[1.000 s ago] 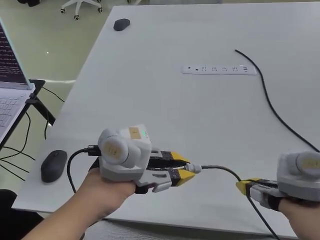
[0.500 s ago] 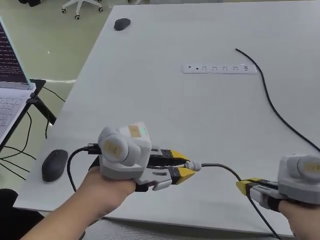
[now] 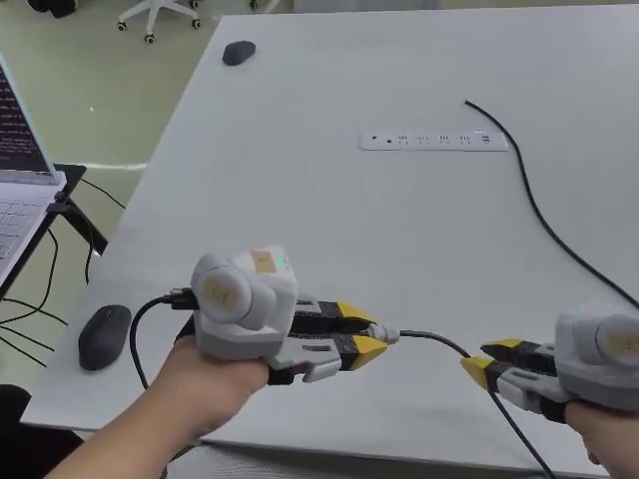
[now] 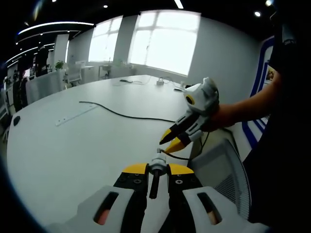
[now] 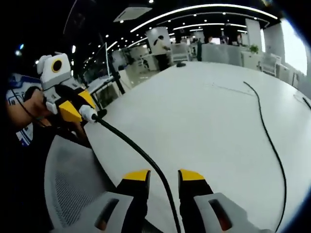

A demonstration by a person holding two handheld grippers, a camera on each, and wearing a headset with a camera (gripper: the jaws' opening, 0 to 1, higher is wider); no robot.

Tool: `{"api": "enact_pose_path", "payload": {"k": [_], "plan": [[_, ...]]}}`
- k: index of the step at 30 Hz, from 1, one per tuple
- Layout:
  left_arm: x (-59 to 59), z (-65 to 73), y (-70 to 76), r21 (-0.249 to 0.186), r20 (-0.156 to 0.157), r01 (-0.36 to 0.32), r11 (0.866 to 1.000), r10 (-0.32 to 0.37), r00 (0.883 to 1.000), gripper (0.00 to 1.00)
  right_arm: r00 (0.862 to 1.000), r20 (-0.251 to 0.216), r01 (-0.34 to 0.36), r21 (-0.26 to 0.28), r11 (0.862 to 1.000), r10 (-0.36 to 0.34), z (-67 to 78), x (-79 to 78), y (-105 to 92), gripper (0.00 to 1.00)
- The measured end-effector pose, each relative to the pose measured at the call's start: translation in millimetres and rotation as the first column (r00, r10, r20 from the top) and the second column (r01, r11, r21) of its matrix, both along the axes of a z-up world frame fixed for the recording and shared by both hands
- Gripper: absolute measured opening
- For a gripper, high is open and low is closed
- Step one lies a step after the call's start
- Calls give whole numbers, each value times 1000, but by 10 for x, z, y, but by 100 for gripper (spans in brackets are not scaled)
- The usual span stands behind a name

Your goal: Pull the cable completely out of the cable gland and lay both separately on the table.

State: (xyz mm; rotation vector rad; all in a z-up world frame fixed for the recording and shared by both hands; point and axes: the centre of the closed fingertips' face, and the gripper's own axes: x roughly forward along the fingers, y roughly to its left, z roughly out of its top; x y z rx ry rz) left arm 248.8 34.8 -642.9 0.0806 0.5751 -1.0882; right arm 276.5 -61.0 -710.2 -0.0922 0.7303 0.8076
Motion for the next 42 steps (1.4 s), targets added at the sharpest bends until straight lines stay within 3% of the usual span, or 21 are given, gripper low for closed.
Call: {"api": "enact_pose_path", "payload": {"k": [3,5,7,8,10,13,14,18,21,23,31,36,42], "plan": [[0,-3,-1,1,0,2,1000,-2,1000,15,991,105,-82,-48,995,87,168,40,91,26],[-2,-6,-1,0,-3,4,1000,-4,1000,15,961,193,-180,-117,977,201,310,18,239,30],[-4,-12,3,4,-2,6,1000,-6,1000,15,930,234,-250,-163,954,284,390,-27,366,31],[-5,-13,4,5,-2,7,1000,-7,1000,15,903,264,-293,-196,936,338,443,-57,457,31],[-2,-19,13,6,-3,7,1000,-7,1000,15,876,280,-344,-204,916,392,490,-121,613,31],[1,-16,20,6,-3,7,1000,-7,1000,15,850,278,-391,-239,889,448,468,-181,730,28],[-1,-17,22,5,-6,8,1000,-8,1000,15,832,279,-412,-271,870,481,444,-213,783,26],[-5,-20,27,7,-4,12,1000,-12,1000,15,826,273,-426,-272,863,493,417,-247,863,19],[-10,-20,33,5,-5,12,1000,-11,1000,15,813,283,-434,-287,854,509,420,-243,886,14],[-12,-23,35,5,-5,12,1000,-12,1000,15,813,284,-435,-285,854,508,425,-241,896,11],[-46,-44,40,0,-14,15,1000,-15,1000,15,798,273,-461,-298,836,538,384,-279,950,1],[-45,-43,48,-5,-15,13,1000,-13,1000,15,809,272,-448,-288,847,521,389,-276,951,0],[-36,-23,55,-9,-8,7,1000,-7,1000,15,842,255,-415,-257,873,476,388,-250,935,0]]}}
